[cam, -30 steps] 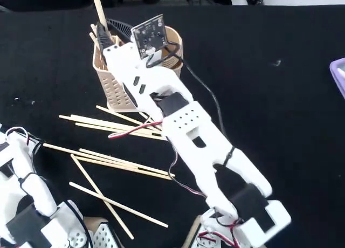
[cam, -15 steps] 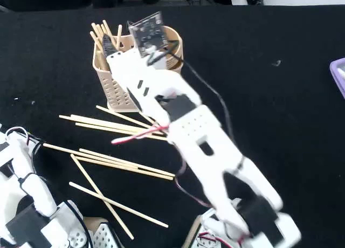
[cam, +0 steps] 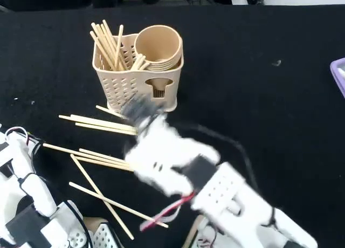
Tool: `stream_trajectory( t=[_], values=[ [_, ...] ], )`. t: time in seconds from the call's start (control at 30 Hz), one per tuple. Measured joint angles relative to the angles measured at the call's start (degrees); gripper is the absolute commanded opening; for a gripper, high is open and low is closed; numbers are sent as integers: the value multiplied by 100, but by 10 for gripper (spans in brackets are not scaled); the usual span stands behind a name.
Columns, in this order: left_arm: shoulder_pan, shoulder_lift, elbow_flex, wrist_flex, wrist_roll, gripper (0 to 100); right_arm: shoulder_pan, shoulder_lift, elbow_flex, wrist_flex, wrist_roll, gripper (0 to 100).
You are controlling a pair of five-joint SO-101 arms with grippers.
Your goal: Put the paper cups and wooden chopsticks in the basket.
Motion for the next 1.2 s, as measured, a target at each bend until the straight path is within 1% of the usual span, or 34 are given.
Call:
stream_trajectory(
  t=[0.07,0.13,0.2,0.27,0.37,0.47,0.53,0.67,0.77,0.8,0.9,0.93,0.97,1.0,1.1,1.2],
  values=[
    [-132,0,0,0,0,191,-457,44,615,-501,-9,256],
    [-360,0,0,0,0,191,-835,229,993,-1002,-9,249],
    [-607,0,0,0,0,191,-1222,510,1064,-1301,-9,236],
    [-756,0,0,0,62,191,-1547,835,1064,-1477,-97,234],
    [-809,0,0,0,176,191,-2040,1363,1011,-1609,-431,234],
    [-835,0,0,-35,176,191,-2303,1943,782,-1653,-695,234],
    [-993,0,0,-255,176,191,-2418,2330,624,-1662,-844,234],
    [-1327,26,0,-677,308,191,-2426,3068,255,-1679,-932,233],
    [-1363,167,0,-774,440,191,-2435,3587,0,-1679,-949,221],
    [-1363,229,0,-782,448,191,-2435,3727,-70,-1679,-949,186],
    [-1398,396,0,-782,457,191,-2400,4009,-290,-1679,-949,2],
    [-1398,440,0,-782,475,191,-2391,4035,-325,-1670,-932,28],
    [-1398,448,0,-782,475,191,-2391,4035,-343,-1670,-844,30],
    [-1398,501,-18,-782,475,191,-2391,4044,-352,-1670,-712,8],
    [-1415,571,-53,-782,484,191,-2409,3991,-352,-1591,-404,10],
    [-1451,607,-70,-782,484,191,-2418,3640,-352,-1310,-308,10]
  ],
)
